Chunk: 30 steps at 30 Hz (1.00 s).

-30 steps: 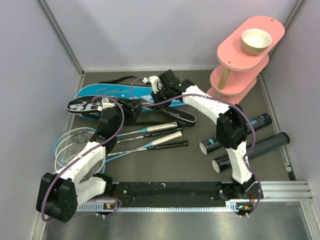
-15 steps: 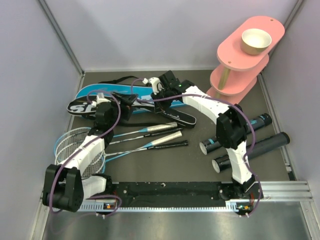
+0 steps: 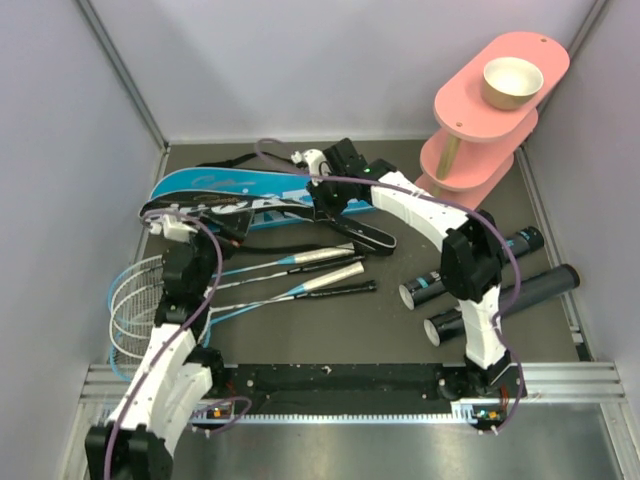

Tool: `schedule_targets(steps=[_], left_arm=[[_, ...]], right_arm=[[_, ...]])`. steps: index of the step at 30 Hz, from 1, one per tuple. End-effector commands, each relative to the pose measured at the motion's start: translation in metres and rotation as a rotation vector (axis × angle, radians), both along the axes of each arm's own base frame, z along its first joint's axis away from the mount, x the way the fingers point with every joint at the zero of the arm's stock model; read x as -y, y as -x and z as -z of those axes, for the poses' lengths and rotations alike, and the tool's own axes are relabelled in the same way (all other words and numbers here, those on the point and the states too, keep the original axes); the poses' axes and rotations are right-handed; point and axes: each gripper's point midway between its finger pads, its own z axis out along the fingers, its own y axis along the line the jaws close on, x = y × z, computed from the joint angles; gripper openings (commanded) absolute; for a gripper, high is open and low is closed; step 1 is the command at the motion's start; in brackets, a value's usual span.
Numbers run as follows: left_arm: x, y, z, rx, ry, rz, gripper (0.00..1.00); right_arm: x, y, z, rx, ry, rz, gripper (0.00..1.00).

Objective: Pack up the badminton gear
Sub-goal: Open the racket bag at the center of the board.

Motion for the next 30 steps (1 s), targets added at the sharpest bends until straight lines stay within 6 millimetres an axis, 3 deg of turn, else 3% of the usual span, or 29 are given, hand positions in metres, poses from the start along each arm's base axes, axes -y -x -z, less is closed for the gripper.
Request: schedule_targets(steps=[1,3,6,8,9,12,13,14,16,18,19,20,22,23,24,26,28,30], left_arm=[[-0.04,0.017,0.032,-0.189,-0.035,-0.216,0.98],[-0.056,0.023,0.035,-0.253,-0.016,-0.314,0.98],[-0.059,0.012,0.029,-0.253,0.042,-0.345,0.98],[-0.05,-0.004,0.028,-0.256,0.053,-0.305,0.98],[-0.038,-0.013,0.015,-0.212,0.075,-0.239,0.98],[-0.007,-0.038,0.019,-0.272,0.105,-0.083,0.98],[0.0,-0.047,0.004,-0.246,0.11,-0.042,0.98],[0.005,-0.057,0.018,-0.298,0.106,-0.02,0.98],[0.01,-0.07,0.013,-0.29,0.112,-0.003,0.98],[0.014,-0.08,0.024,-0.317,0.145,0.004,0.98],[0.018,-0.085,0.017,-0.283,0.149,0.026,0.98],[0.022,-0.089,0.029,-0.309,0.131,0.033,0.98],[0.034,-0.095,0.03,-0.329,0.105,0.067,0.98],[0.038,-0.096,0.046,-0.376,0.082,0.086,0.96],[0.044,-0.097,0.051,-0.387,0.074,0.106,0.92],[0.052,-0.098,0.062,-0.405,0.062,0.154,0.81],[0.058,-0.099,0.058,-0.366,0.052,0.195,0.55],[0.067,-0.094,0.051,-0.326,0.0,0.255,0.33]], right_arm=[[0.0,-0.023,-0.091,0.151,-0.184,0.082,0.0],[-0.005,-0.019,-0.095,0.131,-0.213,0.066,0.0],[-0.01,-0.011,-0.099,0.108,-0.244,0.033,0.0],[-0.011,-0.007,-0.103,0.103,-0.261,0.02,0.0],[-0.01,-0.006,-0.102,0.1,-0.261,0.017,0.0],[-0.013,0.001,-0.102,0.068,-0.285,0.02,0.0],[-0.012,0.001,-0.103,0.065,-0.29,0.018,0.0],[-0.013,0.005,-0.105,0.058,-0.297,0.014,0.0],[-0.011,0.009,-0.103,0.044,-0.303,0.013,0.0],[-0.011,0.017,-0.102,0.024,-0.32,0.01,0.0],[-0.011,0.02,-0.101,0.014,-0.327,0.01,0.0],[-0.011,0.03,-0.092,-0.025,-0.327,0.008,0.0],[-0.012,0.039,-0.098,-0.026,-0.35,0.006,0.0],[-0.013,0.049,-0.09,-0.056,-0.344,0.005,0.0],[-0.012,0.054,-0.098,-0.047,-0.361,0.005,0.0],[-0.011,0.064,-0.097,-0.076,-0.371,0.017,0.0],[-0.004,0.073,-0.107,-0.077,-0.389,0.03,0.0],[0.003,0.081,-0.104,-0.104,-0.387,0.057,0.0]])
